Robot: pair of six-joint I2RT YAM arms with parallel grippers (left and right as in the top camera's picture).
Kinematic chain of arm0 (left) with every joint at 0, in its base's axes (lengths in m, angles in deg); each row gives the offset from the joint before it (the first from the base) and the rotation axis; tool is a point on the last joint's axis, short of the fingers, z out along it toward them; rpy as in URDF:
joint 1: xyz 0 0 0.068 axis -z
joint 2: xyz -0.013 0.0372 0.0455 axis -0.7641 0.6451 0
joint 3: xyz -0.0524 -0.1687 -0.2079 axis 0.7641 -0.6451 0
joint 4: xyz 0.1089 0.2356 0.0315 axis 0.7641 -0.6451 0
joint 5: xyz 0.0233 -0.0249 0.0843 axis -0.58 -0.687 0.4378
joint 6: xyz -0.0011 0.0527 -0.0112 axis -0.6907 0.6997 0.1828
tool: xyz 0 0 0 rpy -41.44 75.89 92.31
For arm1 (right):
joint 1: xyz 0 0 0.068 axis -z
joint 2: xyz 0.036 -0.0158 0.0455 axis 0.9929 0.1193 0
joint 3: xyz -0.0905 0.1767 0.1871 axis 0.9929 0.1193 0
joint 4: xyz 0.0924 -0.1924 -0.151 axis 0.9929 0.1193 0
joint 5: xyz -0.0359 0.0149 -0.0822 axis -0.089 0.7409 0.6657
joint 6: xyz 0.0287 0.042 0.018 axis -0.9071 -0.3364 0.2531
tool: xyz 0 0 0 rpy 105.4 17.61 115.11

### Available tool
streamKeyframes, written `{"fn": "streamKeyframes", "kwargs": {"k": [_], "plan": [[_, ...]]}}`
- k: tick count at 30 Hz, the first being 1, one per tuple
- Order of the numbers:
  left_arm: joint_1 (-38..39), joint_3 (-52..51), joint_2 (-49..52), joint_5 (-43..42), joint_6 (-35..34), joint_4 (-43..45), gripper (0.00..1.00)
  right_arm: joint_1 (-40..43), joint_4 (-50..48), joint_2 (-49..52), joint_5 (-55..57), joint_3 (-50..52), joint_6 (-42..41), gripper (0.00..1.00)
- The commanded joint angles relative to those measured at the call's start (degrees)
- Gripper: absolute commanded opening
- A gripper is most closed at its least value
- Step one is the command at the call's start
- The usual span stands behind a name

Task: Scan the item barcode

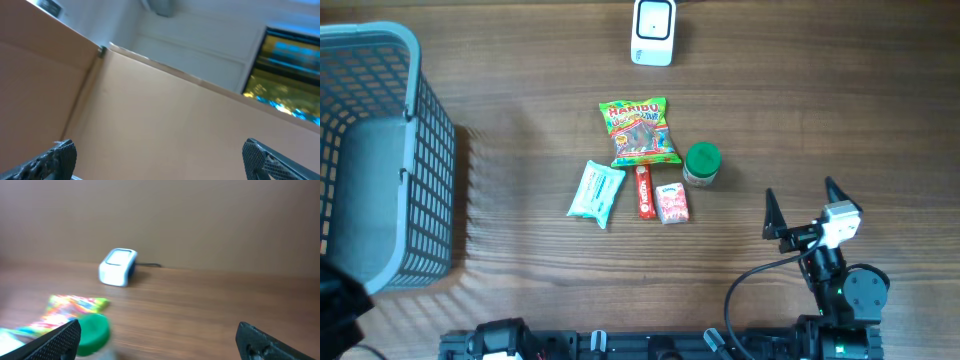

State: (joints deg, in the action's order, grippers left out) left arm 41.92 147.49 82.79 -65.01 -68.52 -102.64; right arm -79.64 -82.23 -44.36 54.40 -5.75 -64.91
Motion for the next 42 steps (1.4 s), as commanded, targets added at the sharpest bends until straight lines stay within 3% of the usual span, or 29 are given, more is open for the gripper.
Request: {"fn": "streamKeyframes", "kwargs": {"k": [1,6,8,10,14,16,20,24,26,30,34,38,42], "plan": [[-0.11,-3.50,0.50,-10.34,0.74,1.68,1.00,-0.28,-1.09,-0.35,-12.59,0.04,-22.67,1.00],[-0.11,-7.15,0.48,-11.17,0.74,4.04,1.00,-0.28,-4.20,-0.35,-17.53,0.04,-26.73,1.00],[-0.11,-7.30,0.46,-12.74,0.74,4.31,1.00,-0.28,-9.57,-0.35,-23.58,-0.22,-26.75,1.00],[-0.11,-7.30,-0.15,-14.25,0.72,4.42,1.00,-0.28,-8.96,-0.17,-24.39,-3.87,-25.09,1.00],[-0.11,-7.34,-4.00,-16.13,0.72,4.44,1.00,-0.28,4.13,4.87,-21.24,-16.81,-16.35,1.00],[-0.11,-7.34,-7.26,-18.38,0.70,4.46,1.00,-0.28,15.41,12.79,-18.71,-27.71,-11.76,1.00],[-0.11,-7.32,-11.63,-20.02,0.50,5.31,1.00,-0.28,38.47,32.41,-14.03,-52.06,-10.73,1.00],[-0.11,-7.34,-11.28,-10.23,0.48,6.34,1.00,-0.28,68.15,51.91,-8.46,-79.03,-10.75,1.00],[-0.11,-7.32,-11.67,-8.66,0.50,4.76,1.00,-0.28,73.18,58.60,-9.31,-85.44,-11.06,1.00],[-0.09,-7.37,-12.92,-8.68,0.52,3.93,1.00,-0.28,70.99,65.68,-13.73,-86.55,-10.99,1.00],[-0.09,-9.25,-14.45,-8.70,0.48,4.61,1.00,-0.35,65.51,73.42,-16.33,-86.29,-21.44,0.99],[-0.09,-15.82,-18.36,-8.68,0.50,8.83,1.00,-3.28,72.65,83.03,-5.35,-86.29,-46.07,0.99],[-0.09,-25.86,-23.04,-8.70,0.50,15.91,1.00,-11.37,71.54,91.12,-1.88,-86.29,-63.73,0.99]]}}
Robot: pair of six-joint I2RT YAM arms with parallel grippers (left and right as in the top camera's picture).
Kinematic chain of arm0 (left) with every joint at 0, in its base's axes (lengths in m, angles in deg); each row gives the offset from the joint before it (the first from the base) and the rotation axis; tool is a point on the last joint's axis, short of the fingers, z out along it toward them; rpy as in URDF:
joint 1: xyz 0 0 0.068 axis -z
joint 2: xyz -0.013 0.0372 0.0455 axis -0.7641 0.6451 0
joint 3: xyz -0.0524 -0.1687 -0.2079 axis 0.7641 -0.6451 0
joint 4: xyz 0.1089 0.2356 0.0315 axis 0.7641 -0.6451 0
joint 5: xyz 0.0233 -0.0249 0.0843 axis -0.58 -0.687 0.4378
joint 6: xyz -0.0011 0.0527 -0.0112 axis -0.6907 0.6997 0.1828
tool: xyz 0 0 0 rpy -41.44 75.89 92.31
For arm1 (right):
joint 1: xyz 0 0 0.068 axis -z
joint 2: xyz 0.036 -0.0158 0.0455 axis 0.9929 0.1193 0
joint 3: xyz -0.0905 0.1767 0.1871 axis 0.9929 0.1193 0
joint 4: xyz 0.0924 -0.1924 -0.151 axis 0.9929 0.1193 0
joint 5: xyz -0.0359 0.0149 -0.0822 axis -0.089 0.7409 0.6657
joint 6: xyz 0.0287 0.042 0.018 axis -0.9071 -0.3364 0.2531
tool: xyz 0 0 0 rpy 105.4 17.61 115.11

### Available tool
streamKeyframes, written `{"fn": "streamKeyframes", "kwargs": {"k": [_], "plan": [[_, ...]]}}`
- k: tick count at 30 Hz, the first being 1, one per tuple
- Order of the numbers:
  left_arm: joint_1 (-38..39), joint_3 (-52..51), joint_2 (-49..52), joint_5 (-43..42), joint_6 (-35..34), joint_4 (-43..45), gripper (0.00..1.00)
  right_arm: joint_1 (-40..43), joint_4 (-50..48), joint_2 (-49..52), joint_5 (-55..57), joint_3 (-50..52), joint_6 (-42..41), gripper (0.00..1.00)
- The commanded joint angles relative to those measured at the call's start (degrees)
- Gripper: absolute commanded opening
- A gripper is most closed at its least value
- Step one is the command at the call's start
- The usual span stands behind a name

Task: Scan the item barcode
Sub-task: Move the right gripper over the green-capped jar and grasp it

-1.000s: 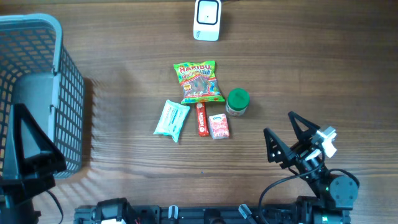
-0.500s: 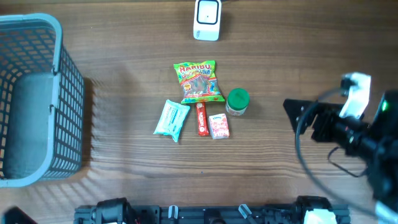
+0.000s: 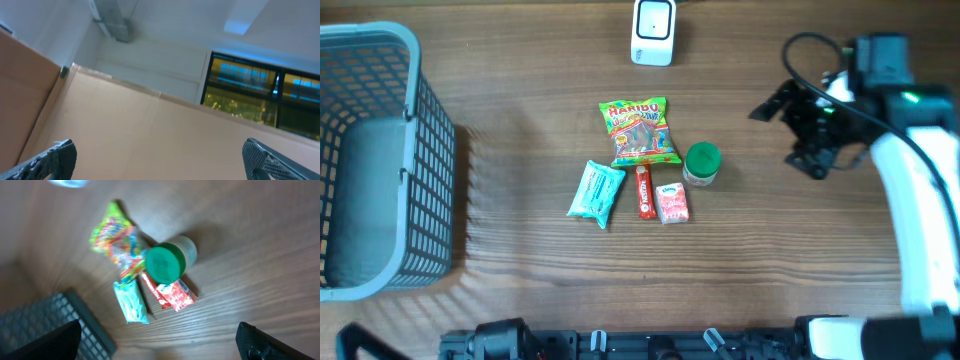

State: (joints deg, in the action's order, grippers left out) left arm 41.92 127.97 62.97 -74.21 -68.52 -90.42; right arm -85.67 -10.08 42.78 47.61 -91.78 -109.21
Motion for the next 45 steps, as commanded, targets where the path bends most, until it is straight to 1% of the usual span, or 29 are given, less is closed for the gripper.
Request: {"fn": "streamKeyframes", "kwargs": {"k": [1,5,6,8,10,13,16,21,29,31,32,34,35,37,40,43,44,45], "plan": [[-0.09,-7.80,-3.82,0.20,0.50,4.66,1.00,-6.97,-0.92,4.92,6.05,-0.28,-23.61,1.00],[0.61,-11.89,-6.03,-1.75,0.52,6.80,1.00,-13.42,-0.42,8.28,12.83,-0.26,-42.82,1.00],[0.92,-12.33,-6.47,-2.08,0.52,6.82,1.00,-14.53,-0.39,9.11,13.51,-0.26,-46.42,1.00],[1.81,-12.68,-6.93,-2.05,0.57,7.50,1.00,-16.15,-0.44,11.13,13.60,-0.26,-52.02,1.00],[2.91,-12.68,-6.95,-2.03,0.57,7.85,1.00,-16.87,-0.48,13.31,13.60,-0.26,-55.52,1.00],[4.70,-12.68,-6.95,-2.03,0.57,7.85,1.00,-17.07,-4.57,16.96,13.55,-0.26,-56.30,1.00],[4.85,-12.68,-6.95,-1.99,0.55,7.87,1.00,-17.09,-8.94,19.23,12.26,-0.26,-56.43,1.00],[4.85,-12.68,-6.95,-1.81,0.55,8.33,1.00,-17.53,-9.84,22.45,12.24,-0.24,-58.03,1.00],[4.85,-12.68,-6.95,-1.81,0.52,8.48,1.00,-20.02,-10.93,30.29,11.41,-0.17,-57.42,0.99],[4.85,-12.68,-6.95,-1.81,0.55,8.48,1.00,-20.13,-10.93,31.43,12.85,-0.17,-54.86,0.91],[4.85,-12.68,-6.95,-1.81,0.55,8.48,1.00,-20.13,-10.82,31.52,13.97,-0.17,-53.48,0.89],[4.85,-12.68,-6.95,-1.81,0.55,8.48,1.00,-20.13,-10.40,31.45,16.68,-0.17,-49.77,0.79],[4.85,-12.68,-6.95,-1.81,0.55,8.48,1.00,-20.11,-10.45,31.45,17.05,-0.17,-48.11,0.77],[4.85,-12.68,-6.95,-1.81,0.55,8.48,1.00,-20.11,-10.47,31.45,18.34,-0.17,-43.71,0.70],[4.85,-12.68,-6.95,-1.81,0.55,8.48,1.00,-20.00,-10.67,31.45,21.22,-0.17,-35.95,0.68],[4.85,-12.68,-6.95,-1.81,0.55,8.48,1.00,-19.96,-12.79,31.45,21.75,-0.20,-21.29,0.67],[4.85,-12.68,-6.95,-1.79,0.55,8.48,1.00,-19.93,-14.60,31.45,21.70,-0.26,-12.48,0.68],[4.85,-12.68,-6.95,-1.79,0.55,8.48,1.00,-19.91,-15.61,31.45,21.68,-0.61,-1.99,0.68]]}}
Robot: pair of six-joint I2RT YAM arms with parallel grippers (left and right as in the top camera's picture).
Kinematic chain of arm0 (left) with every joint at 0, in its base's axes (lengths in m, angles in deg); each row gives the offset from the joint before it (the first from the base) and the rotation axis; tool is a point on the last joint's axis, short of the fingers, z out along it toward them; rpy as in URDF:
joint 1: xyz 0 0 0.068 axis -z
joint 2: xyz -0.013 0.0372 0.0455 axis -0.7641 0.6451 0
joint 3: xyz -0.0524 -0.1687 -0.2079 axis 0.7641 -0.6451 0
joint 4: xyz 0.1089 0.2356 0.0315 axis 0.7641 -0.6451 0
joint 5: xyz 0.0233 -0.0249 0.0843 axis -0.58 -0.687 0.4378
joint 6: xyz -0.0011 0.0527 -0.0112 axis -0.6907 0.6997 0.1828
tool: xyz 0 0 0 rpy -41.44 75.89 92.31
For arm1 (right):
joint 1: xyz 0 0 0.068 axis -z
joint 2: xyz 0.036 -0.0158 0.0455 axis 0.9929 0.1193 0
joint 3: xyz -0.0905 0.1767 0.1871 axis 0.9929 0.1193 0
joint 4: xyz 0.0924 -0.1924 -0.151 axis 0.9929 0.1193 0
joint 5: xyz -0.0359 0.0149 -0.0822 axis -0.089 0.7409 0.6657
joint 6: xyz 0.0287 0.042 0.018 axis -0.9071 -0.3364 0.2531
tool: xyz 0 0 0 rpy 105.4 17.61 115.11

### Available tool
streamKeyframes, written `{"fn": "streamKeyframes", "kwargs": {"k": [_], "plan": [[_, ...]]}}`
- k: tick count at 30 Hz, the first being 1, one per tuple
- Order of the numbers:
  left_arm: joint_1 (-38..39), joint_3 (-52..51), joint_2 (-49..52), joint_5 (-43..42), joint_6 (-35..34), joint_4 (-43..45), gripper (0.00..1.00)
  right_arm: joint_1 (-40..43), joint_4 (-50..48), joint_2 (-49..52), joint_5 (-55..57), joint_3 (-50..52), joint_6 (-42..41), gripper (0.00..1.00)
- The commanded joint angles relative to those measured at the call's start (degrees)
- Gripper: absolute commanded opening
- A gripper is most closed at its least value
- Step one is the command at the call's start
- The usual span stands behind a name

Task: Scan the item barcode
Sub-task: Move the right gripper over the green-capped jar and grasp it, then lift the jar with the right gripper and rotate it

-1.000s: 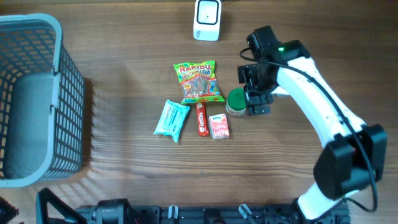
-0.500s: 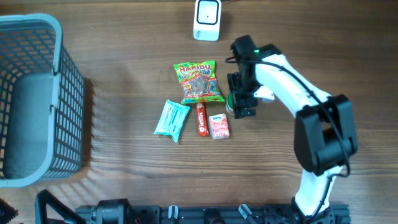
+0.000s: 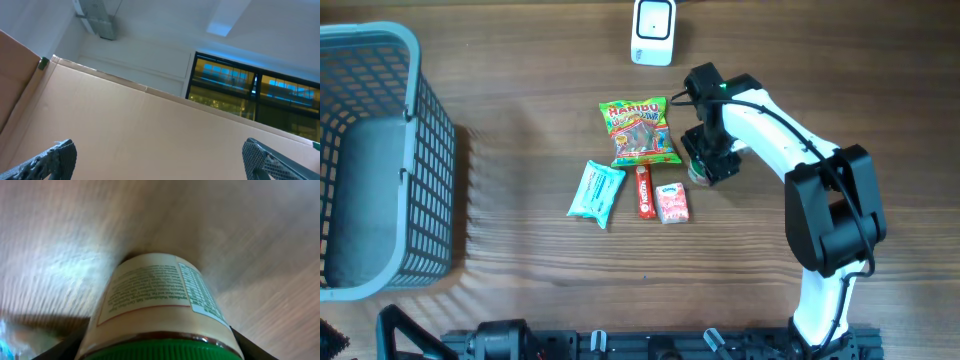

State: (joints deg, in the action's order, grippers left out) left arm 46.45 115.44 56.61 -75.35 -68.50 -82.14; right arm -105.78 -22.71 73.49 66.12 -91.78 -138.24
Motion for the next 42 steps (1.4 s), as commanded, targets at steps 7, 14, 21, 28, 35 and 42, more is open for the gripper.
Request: {"fn": "streamKeyframes", "kwargs": {"k": [7,14,21,28,35,42], "plan": [[0.33,-0.39,-0.59,-0.46,0.52,0.17,1.00,0.17,9.75,0.72,14.32,-8.70,62.88,0.89],[0.33,-0.42,-0.59,-0.46,0.52,0.17,1.00,0.17,24.06,0.20,6.08,-23.65,51.43,1.00],[0.33,-0.42,-0.59,-0.48,0.48,0.17,1.00,-0.31,22.12,0.02,-0.31,-21.03,19.30,1.00],[0.33,-0.44,-0.59,-0.48,0.48,0.17,1.00,-0.24,20.09,0.04,0.52,-11.80,16.37,1.00],[0.33,-0.42,-0.59,-0.48,0.48,0.20,1.00,-0.22,11.02,0.04,2.08,-5.75,16.41,1.00],[0.33,-0.42,-0.59,-0.48,0.48,0.20,1.00,-0.17,-1.53,0.04,1.05,4.20,14.51,0.97]]}}
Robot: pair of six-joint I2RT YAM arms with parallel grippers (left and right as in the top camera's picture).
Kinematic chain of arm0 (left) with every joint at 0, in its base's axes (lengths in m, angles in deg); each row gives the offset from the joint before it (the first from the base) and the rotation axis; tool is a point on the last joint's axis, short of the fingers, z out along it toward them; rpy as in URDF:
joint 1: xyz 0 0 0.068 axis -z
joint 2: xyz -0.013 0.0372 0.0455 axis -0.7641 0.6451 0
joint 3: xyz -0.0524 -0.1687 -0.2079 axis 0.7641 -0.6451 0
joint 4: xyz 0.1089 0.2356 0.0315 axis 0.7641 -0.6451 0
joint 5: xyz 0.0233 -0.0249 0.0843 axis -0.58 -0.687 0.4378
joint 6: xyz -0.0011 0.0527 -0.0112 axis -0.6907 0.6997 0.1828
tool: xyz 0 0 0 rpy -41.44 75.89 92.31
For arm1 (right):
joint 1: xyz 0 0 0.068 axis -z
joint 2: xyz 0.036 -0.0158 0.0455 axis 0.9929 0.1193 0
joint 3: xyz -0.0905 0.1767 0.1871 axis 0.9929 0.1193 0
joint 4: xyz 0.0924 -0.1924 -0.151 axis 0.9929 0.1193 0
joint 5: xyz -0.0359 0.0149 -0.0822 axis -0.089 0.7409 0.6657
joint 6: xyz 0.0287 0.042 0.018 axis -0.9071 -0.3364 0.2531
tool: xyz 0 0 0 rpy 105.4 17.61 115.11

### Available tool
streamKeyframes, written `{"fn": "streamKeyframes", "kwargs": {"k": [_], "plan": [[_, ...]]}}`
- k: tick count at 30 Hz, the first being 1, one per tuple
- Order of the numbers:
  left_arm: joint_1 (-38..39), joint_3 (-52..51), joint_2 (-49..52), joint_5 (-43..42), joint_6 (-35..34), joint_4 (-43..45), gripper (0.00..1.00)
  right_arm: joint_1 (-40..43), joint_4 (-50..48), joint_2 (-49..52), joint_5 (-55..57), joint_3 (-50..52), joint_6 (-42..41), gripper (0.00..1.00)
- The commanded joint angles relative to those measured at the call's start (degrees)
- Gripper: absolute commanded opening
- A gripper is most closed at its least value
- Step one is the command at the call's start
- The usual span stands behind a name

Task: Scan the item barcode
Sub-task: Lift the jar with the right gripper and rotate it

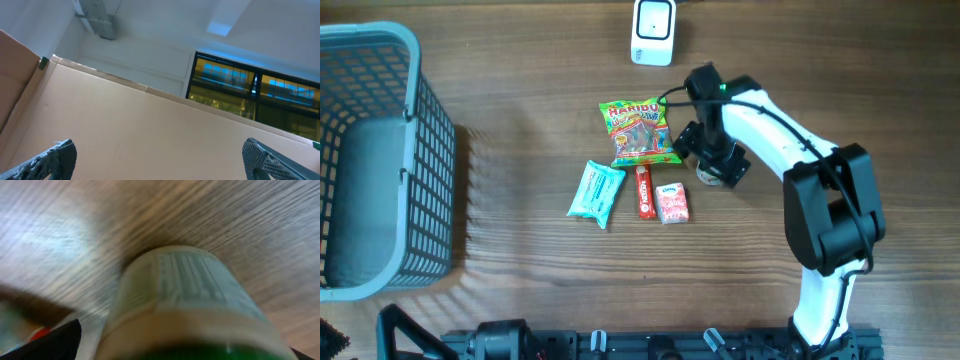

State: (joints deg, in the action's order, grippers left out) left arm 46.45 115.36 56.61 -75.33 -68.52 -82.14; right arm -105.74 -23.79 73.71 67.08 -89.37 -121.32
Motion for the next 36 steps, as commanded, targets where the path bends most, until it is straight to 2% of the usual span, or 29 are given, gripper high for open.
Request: {"fn": "streamKeyframes", "kwargs": {"k": [1,4,9,14,23,24,25,26,28,32,36], "plan": [[0.33,-0.33,-0.59,-0.50,0.50,0.17,1.00,-0.22,-0.74,-0.17,0.26,1.92,-2.32,0.97],[0.33,-0.33,-0.59,-0.50,0.50,0.17,1.00,-0.22,-1.77,-0.17,1.16,1.92,-2.38,0.92],[0.33,-0.35,-0.59,-0.48,0.52,0.15,1.00,0.22,-0.98,-0.20,1.75,1.81,-6.47,0.97],[0.33,-0.68,-0.59,-0.48,0.52,-0.04,1.00,1.75,1.25,-0.26,0.02,1.16,-6.60,1.00],[0.33,-1.36,-0.59,-0.48,0.52,0.42,1.00,2.82,3.26,-2.05,-0.87,-0.63,-7.85,1.00],[0.33,-1.36,-0.59,-0.48,0.52,0.42,1.00,2.60,2.69,-2.05,-0.83,-0.63,-7.85,0.96],[0.33,-1.36,-0.59,-0.48,0.52,0.42,1.00,2.51,1.22,-2.05,-0.85,-0.63,-5.79,0.91],[0.33,-1.36,-0.59,-0.48,0.52,0.44,1.00,2.51,-1.36,-2.05,-0.85,-0.63,-0.55,0.89],[0.33,-1.36,-0.59,-0.48,0.55,0.61,1.00,2.51,-4.31,-2.05,-0.83,-0.63,11.63,0.77],[0.33,-1.36,-0.59,-0.46,0.55,0.63,1.00,2.51,-3.21,-2.10,-0.87,-0.66,30.56,0.77],[0.33,-1.36,-0.59,-0.44,0.55,0.66,1.00,2.51,-1.68,-3.10,-0.87,-1.05,43.32,0.79]]}}
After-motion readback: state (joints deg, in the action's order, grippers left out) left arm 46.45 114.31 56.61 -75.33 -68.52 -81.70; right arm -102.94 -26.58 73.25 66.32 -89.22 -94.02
